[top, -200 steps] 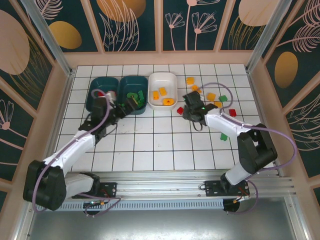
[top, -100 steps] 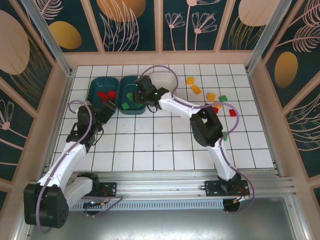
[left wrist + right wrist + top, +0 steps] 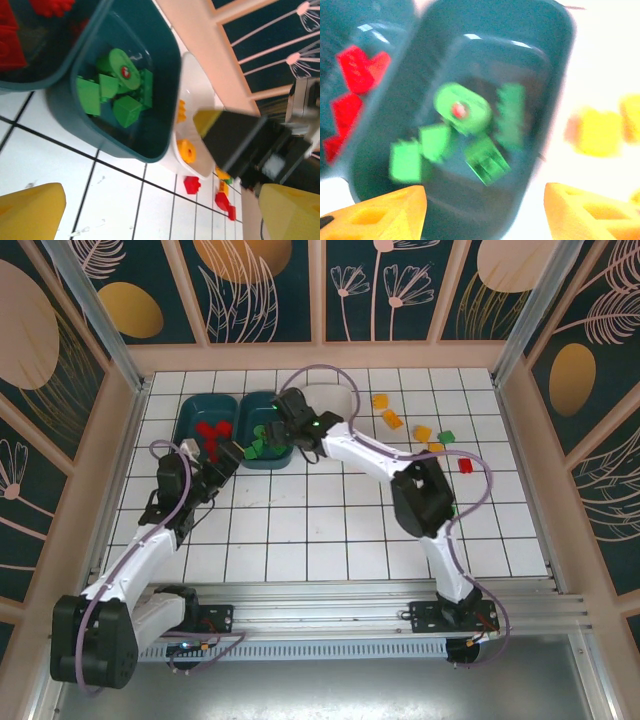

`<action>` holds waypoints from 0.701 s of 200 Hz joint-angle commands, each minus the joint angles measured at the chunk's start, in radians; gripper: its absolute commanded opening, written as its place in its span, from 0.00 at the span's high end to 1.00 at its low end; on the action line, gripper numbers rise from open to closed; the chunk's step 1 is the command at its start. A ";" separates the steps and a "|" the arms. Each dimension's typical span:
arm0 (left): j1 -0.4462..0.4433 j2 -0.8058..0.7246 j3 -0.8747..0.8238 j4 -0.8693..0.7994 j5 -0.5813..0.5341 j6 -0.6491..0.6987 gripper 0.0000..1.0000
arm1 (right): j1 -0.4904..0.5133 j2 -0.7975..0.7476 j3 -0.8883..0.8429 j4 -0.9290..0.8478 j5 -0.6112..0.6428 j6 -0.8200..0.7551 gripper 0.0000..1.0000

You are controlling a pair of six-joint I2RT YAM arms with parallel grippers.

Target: Sort the legos into containers by color

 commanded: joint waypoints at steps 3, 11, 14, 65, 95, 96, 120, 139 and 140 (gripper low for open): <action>-0.058 0.041 -0.016 0.164 0.090 -0.003 0.01 | -0.075 -0.280 -0.279 -0.010 0.164 0.116 0.36; -0.111 0.067 0.001 0.174 0.079 0.011 0.01 | -0.115 -0.358 -0.400 -0.020 0.176 0.169 0.35; -0.133 0.080 0.010 0.178 0.075 0.018 0.02 | -0.131 -0.391 -0.447 -0.023 0.179 0.190 0.34; -0.403 0.290 0.147 0.300 0.105 0.078 0.04 | -0.523 -0.854 -1.043 -0.107 0.044 0.389 0.25; -0.432 0.340 0.186 0.297 0.125 0.099 0.04 | -0.696 -0.908 -1.155 -0.115 -0.017 0.379 0.21; -0.432 0.342 0.187 0.296 0.126 0.101 0.04 | -0.703 -0.905 -1.157 -0.115 -0.022 0.377 0.21; -0.432 0.340 0.193 0.262 0.117 0.123 0.03 | -0.802 -0.841 -1.198 -0.061 -0.105 0.330 0.24; -0.432 0.329 0.183 0.242 0.107 0.131 0.02 | -0.801 -0.800 -1.219 -0.008 -0.144 0.309 0.28; -0.432 0.328 0.183 0.240 0.107 0.132 0.02 | -0.802 -0.797 -1.220 -0.006 -0.147 0.308 0.28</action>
